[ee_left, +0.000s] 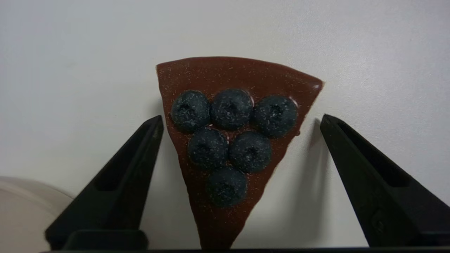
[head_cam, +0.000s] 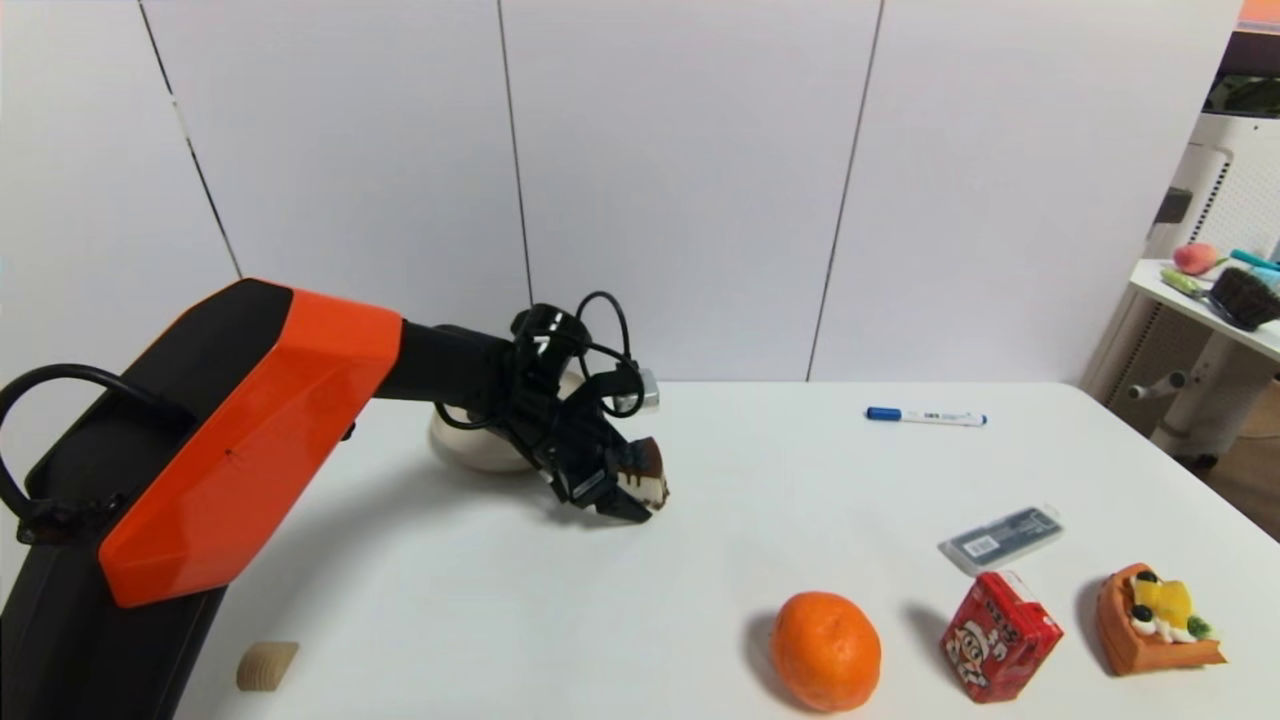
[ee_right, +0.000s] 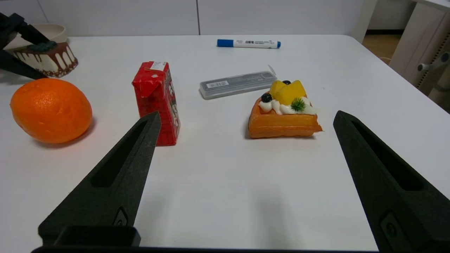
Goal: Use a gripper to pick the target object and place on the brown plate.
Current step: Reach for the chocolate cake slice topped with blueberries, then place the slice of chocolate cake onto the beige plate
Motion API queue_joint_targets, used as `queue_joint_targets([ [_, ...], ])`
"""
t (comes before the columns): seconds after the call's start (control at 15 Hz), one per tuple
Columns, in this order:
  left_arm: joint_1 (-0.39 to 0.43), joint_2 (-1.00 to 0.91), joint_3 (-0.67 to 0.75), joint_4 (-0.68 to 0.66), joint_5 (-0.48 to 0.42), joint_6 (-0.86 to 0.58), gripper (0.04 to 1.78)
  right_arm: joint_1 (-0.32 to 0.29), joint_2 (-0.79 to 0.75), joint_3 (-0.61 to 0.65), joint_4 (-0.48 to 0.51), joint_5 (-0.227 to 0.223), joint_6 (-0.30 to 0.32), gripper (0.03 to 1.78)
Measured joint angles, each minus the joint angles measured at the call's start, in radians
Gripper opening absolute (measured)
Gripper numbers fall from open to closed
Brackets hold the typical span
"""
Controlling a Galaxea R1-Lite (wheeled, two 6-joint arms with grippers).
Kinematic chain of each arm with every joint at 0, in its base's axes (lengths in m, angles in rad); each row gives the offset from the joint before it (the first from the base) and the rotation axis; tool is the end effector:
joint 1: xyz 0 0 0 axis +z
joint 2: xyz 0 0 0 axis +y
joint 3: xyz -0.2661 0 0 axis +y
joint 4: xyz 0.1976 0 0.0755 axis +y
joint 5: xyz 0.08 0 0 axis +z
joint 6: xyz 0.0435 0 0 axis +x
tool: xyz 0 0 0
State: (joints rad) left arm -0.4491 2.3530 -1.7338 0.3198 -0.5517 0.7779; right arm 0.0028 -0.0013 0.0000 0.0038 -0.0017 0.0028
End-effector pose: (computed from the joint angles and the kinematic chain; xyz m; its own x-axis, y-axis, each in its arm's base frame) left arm 0.4058 -0.2209 0.0411 0.2255 -0.6905 -0.6872 0.9722 0.2049 0.1132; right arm 0.0549 0.0001 0.0751 1.0000 0.0011 -0.0025 -0.0011 1.0000 0.0028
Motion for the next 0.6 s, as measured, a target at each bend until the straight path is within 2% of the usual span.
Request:
queue_joint_targets([
  [0.2,-0.002,0.009,-0.023,-0.001,0.000,0.000,1.03,0.000,0.000,0.000,0.000,0.000,0.000,1.69],
  [0.47,-0.004,0.001,-0.027,0.001,0.000,-0.003,0.66,0.000,0.000,0.000,-0.001,0.000,0.000,1.69],
  [0.6,-0.005,-0.019,-0.027,0.003,0.000,-0.008,0.66,0.000,0.000,0.000,0.000,0.000,0.000,1.69],
])
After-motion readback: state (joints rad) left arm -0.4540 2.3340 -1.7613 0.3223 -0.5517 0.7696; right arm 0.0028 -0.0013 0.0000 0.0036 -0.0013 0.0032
